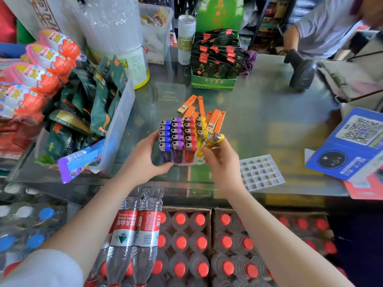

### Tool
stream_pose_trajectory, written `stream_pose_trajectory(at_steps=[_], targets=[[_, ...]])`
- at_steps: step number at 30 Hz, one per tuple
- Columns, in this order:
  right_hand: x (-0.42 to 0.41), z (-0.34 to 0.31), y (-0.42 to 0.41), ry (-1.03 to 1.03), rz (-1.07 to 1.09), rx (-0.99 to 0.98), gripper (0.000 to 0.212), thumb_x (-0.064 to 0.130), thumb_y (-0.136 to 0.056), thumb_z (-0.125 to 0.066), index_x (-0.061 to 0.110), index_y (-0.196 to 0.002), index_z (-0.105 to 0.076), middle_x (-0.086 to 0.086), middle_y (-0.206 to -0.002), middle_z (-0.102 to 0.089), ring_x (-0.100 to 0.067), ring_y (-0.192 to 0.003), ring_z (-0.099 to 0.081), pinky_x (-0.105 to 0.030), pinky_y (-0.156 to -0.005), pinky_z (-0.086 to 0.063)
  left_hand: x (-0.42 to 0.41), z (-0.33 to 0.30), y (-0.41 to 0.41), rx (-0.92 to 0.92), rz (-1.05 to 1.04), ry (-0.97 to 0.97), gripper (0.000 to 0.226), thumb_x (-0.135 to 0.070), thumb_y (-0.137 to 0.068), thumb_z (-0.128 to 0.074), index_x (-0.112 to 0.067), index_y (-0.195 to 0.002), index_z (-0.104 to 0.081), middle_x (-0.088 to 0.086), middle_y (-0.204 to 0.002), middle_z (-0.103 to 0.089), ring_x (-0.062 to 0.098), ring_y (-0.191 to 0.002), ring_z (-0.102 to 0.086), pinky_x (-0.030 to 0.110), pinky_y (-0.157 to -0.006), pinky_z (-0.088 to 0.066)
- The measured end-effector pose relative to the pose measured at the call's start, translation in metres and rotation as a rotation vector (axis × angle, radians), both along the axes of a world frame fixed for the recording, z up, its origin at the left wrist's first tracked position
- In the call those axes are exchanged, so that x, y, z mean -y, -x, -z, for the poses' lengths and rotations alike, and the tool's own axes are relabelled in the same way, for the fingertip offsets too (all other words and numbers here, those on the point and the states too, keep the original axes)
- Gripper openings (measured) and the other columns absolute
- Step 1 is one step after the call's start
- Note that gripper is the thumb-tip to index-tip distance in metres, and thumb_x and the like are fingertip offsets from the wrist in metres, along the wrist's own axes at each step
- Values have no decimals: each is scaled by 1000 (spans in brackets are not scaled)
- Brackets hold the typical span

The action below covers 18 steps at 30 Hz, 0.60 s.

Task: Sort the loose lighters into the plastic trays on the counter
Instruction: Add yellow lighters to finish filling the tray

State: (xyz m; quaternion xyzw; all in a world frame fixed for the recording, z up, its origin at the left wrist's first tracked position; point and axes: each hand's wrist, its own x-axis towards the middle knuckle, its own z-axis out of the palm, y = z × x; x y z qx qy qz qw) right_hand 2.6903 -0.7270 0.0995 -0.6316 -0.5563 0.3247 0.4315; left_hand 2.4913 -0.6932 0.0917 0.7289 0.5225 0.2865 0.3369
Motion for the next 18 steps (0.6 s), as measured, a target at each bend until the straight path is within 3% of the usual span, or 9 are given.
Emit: stream_pose_trajectory(at_steps=[2, 8, 12, 15, 18], targets=[[1, 1, 1, -12, -67, 109, 10, 17, -88, -58, 11, -86, -51, -8, -82, -62, -13, -63, -54, -19, -57, -44, 1, 2, 0, 9, 2, -6, 66, -30, -65, -75, -35, -122, -42, -18, -118, -55, 5, -112, -50, 31, -95, -41], [-5, 0, 0, -118, -90, 293, 15, 12, -85, -62, -1, -93, -60, -12, -94, -63, -24, -72, -61, -35, -69, -52, 2, 0, -1, -9, -6, -30, 66, -22, -67, -76, -32, -122, -42, -32, -109, -46, -3, -107, -46, 21, -90, -36], [-11, 1, -6, -118, -80, 362, 17, 16, -83, -65, 0, -87, -60, -11, -86, -64, -22, -70, -55, -32, -65, -48, 2, 0, -1, -15, -2, -33, 65, -23, -67, -76, -37, -119, -39, -37, -108, -43, -8, -104, -44, 14, -85, -34], [-15, -2, -5, -115, -129, 447, 22, 20, -84, -64, 0, -91, -58, -11, -87, -64, -20, -70, -53, -33, -65, -48, 2, 1, -1, -16, 4, -25, 65, -25, -67, -76, -34, -121, -42, -32, -110, -46, -5, -106, -46, 20, -89, -36], [-16, -5, -4, -113, -148, 697, 31, 32, -86, -59, 3, -96, -56, -11, -89, -66, -26, -75, -58, -32, -62, -46, 2, 2, 0, -21, -6, -16, 67, -26, -67, -76, -29, -124, -42, -21, -116, -50, -1, -109, -47, 25, -92, -38]])
